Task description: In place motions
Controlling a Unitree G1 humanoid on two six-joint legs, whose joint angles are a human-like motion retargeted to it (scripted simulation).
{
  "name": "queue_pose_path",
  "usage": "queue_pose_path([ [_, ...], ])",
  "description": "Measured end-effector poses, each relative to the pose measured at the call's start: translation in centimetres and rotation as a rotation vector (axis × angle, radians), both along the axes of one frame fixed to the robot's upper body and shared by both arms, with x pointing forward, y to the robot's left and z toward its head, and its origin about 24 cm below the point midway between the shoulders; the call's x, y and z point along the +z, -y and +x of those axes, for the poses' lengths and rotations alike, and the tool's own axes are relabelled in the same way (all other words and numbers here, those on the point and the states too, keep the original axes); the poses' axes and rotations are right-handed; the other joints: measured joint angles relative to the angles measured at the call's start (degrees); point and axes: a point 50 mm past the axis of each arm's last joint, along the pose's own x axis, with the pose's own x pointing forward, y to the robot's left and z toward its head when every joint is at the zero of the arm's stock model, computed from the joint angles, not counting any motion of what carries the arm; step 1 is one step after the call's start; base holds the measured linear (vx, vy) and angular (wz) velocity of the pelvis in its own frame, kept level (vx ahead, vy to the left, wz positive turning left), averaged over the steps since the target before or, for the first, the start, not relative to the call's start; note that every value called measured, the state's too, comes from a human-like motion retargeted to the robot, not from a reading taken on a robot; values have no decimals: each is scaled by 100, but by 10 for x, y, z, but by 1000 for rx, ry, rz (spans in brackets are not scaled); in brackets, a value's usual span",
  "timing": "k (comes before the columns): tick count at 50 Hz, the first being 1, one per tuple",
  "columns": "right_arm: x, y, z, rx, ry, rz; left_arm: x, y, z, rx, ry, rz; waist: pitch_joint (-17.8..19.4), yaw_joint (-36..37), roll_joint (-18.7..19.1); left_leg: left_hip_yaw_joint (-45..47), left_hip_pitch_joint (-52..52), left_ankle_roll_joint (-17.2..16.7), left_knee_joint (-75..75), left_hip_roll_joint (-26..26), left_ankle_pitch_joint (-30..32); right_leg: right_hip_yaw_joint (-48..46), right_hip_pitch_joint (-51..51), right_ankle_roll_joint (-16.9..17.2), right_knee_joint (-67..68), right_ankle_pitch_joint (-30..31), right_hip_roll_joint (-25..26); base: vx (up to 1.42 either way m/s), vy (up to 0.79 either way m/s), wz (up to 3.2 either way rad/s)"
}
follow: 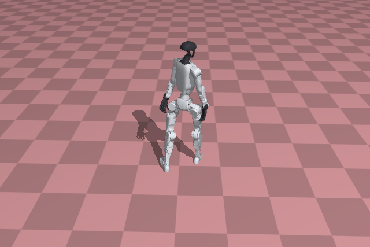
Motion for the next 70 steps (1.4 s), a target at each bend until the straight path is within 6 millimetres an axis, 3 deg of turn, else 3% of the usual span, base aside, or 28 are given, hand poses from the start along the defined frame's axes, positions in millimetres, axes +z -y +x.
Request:
queue_pose_path([
  [10, 1, -1, 2, 50, -1, -23, -1, 13, 3, -34, -3, -72, -111, -738, 199, 806, 144, -111, -44, -34, -49, 216, -315, 228, -47, 210, 174, -7, 1, -71],
  [22, -4, 23, -28, -104, -93, -83, -7, 20, 22, -29, 70, -82, -302, -705, 191, 640, 25, -133, -102, -9, 47, 27, -337, 179, -49, 110, 132, 7, -4, 15],
  [27, -7, 33, -53, -294, -131, -70, -9, 28, 28, -12, 88, -97, -376, -475, 145, 80, -200, -72, -101, -37, 123, -299, -228, 104, -15, -95, -82, 25, 1, 91],
  [35, -9, 51, -114, -835, -209, -110, -14, 24, 42, -52, 156, -56, -241, 348, -14, -1341, -632, 87, -122, -147, 240, -1169, 209, -187, 82, -568, -449, 23, 14, 144],
  [40, -5, 62, -150, -964, -269, -208, -15, 20, 46, -13, 173, -40, -223, 802, 7, -2032, -903, 157, -236, -216, 369, -2084, 554, -290, 60, -834, -680, 17, 22, 168],
  [43, -4, 65, -160, -958, -279, -232, -16, 15, 50, 21, 180, -24, -193, 1035, 1, -2268, -1024, 151, -334, -255, 480, -2619, 766, -298, 34, -963, -801, 8, 17, 166],
  [50, -6, 65, -149, -864, -238, -212, -15, 2, 48, 105, 179, 22, -160, 1680, -179, -2763, -1432, 149, -196, -319, 663, -3560, 1153, -257, -68, -1134, -1008, 1, 4, 123],
  [55, -9, 64, -109, -841, -153, -91, -13, -14, 55, 115, 193, -18, 79, 2077, -523, -3569, -2003, 362, 677, -463, 578, -3878, 1347, -193, -114, -1184, -1266, -10, 1, 94],
  [60, -7, 67, -71, -793, -32, 3, -12, -25, 49, 84, 180, 15, 308, 2577, -717, -4515, -2038, 692, 658, -1039, 643, -3882, 1491, -187, -122, -1145, -1421, -5, 11, -1],
  [63, -5, 67, -55, -757, 48, 12, -9, -22, 37, 87, 146, 15, 299, 2660, -679, -4277, -1929, 760, 501, -1033, 654, -3812, 1468, -164, -101, -1120, -1438, 5, 28, -29],
  [66, -7, 61, -52, -736, 79, 32, -5, -17, 19, 97, 87, 6, 163, 2443, -617, -4129, -1907, 676, 423, -989, 645, -3845, 1404, -106, -84, -1074, -1483, 14, 26, 2],
  [70, -10, 52, -65, -774, 62, 64, -1, -14, 10, 81, 24, 8, 164, 2309, -589, -4098, -1858, 819, 347, -1073, 592, -3820, 1342, -80, -61, -972, -1531, 7, 22, -23],
])
